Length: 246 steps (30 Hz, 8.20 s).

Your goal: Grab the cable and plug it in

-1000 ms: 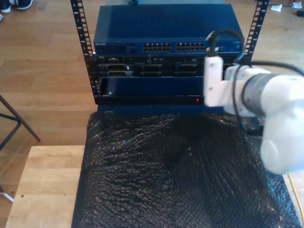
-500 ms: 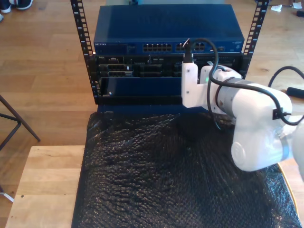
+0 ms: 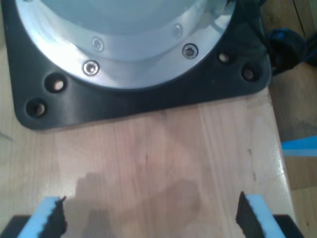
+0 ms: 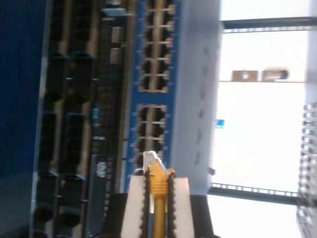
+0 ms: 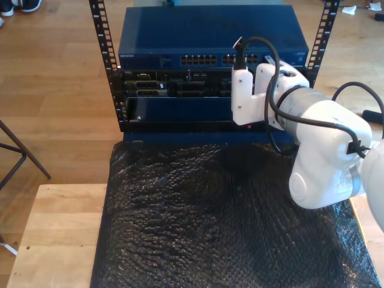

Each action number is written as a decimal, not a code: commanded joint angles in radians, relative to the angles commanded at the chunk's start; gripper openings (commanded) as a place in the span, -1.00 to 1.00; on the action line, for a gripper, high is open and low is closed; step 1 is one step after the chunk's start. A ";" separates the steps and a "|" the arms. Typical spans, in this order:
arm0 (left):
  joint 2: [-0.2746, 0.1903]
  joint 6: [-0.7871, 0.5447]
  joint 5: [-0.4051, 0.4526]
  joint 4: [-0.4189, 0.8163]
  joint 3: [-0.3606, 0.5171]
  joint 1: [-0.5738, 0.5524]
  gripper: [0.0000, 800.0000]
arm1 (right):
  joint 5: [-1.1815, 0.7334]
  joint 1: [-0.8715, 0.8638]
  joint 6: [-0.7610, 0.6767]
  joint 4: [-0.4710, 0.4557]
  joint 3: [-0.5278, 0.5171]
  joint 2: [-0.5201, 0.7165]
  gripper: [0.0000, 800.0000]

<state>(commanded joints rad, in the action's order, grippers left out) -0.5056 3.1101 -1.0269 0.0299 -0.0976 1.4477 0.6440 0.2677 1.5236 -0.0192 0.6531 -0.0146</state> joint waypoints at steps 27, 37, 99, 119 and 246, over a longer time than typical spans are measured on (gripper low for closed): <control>0.000 0.000 0.000 0.000 0.000 0.000 1.00 | -0.029 0.006 0.018 -0.006 0.034 0.021 -1.00; 0.000 0.000 0.000 0.000 0.000 0.000 1.00 | -0.031 0.006 0.017 -0.064 0.037 0.020 -1.00; 0.000 0.000 0.000 0.000 0.000 0.000 1.00 | 0.502 0.104 0.140 0.393 0.279 -0.448 -1.00; 0.000 0.000 0.000 0.000 0.000 0.000 1.00 | 0.621 0.132 0.140 0.505 0.313 -0.555 -1.00; 0.000 0.000 0.000 0.000 0.000 0.000 1.00 | 0.773 0.095 0.173 0.427 0.506 -0.756 -1.00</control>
<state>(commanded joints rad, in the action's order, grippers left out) -0.5056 3.1101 -1.0269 0.0299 -0.0976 1.4477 1.4174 0.3629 1.6970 0.4074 1.1594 -0.7710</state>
